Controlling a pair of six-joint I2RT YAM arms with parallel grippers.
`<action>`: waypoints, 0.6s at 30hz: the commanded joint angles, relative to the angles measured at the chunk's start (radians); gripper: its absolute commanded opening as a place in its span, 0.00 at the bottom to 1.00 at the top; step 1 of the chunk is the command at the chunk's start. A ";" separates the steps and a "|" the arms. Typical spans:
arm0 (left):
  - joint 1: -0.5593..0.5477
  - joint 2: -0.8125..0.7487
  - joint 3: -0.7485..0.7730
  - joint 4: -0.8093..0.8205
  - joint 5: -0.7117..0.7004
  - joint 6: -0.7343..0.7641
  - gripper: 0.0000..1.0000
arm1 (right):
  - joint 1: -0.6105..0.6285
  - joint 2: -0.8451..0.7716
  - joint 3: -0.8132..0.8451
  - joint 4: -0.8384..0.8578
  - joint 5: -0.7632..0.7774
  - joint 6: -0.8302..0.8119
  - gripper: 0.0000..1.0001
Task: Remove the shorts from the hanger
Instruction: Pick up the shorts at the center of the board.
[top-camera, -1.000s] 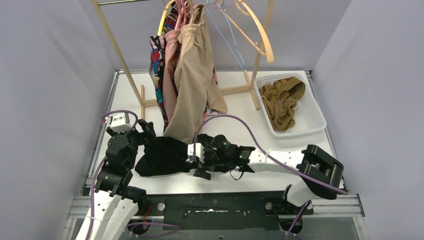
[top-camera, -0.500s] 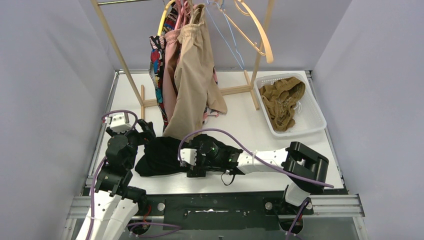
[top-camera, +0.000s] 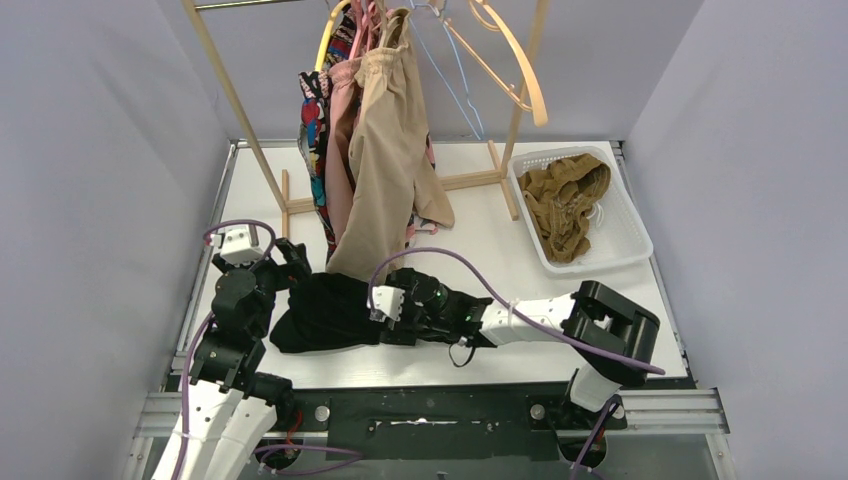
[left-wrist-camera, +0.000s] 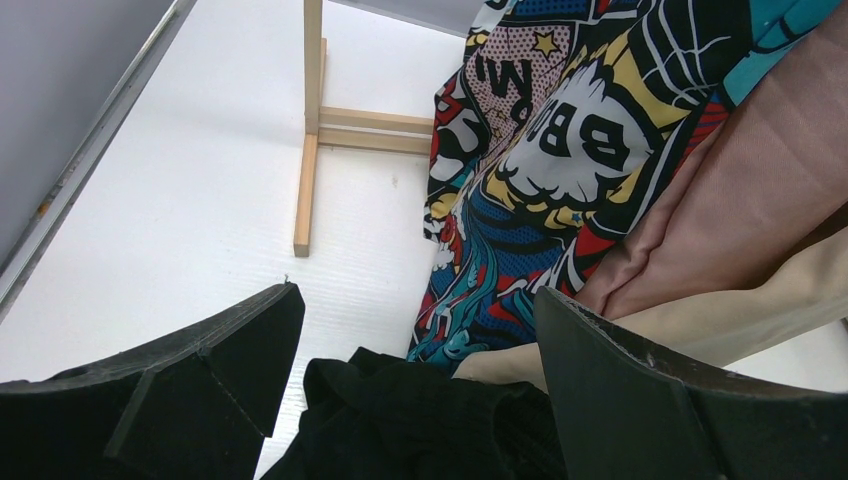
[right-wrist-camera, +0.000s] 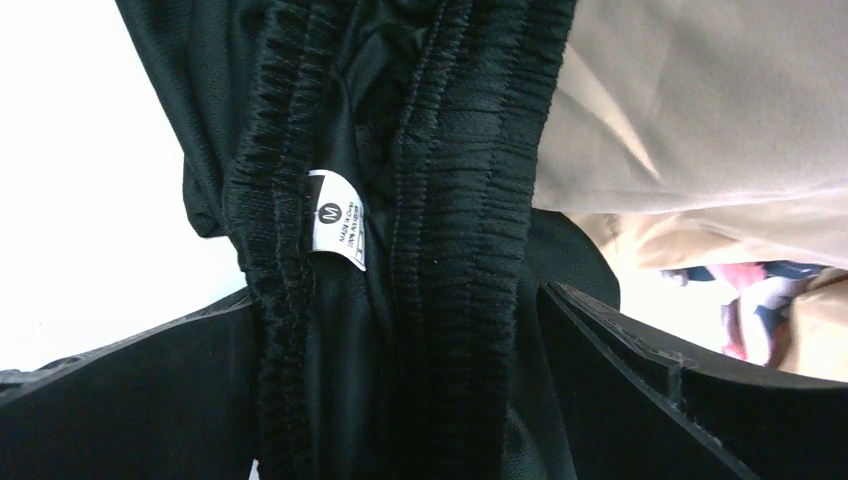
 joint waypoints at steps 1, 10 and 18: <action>0.008 0.003 0.004 0.058 0.005 -0.004 0.86 | -0.079 -0.018 0.019 0.035 -0.224 0.126 0.98; 0.010 0.010 0.007 0.056 0.008 -0.003 0.86 | -0.111 0.047 0.127 -0.181 -0.386 0.116 0.70; 0.010 0.007 0.007 0.054 0.008 -0.004 0.86 | -0.116 -0.098 0.170 -0.429 -0.413 0.052 0.00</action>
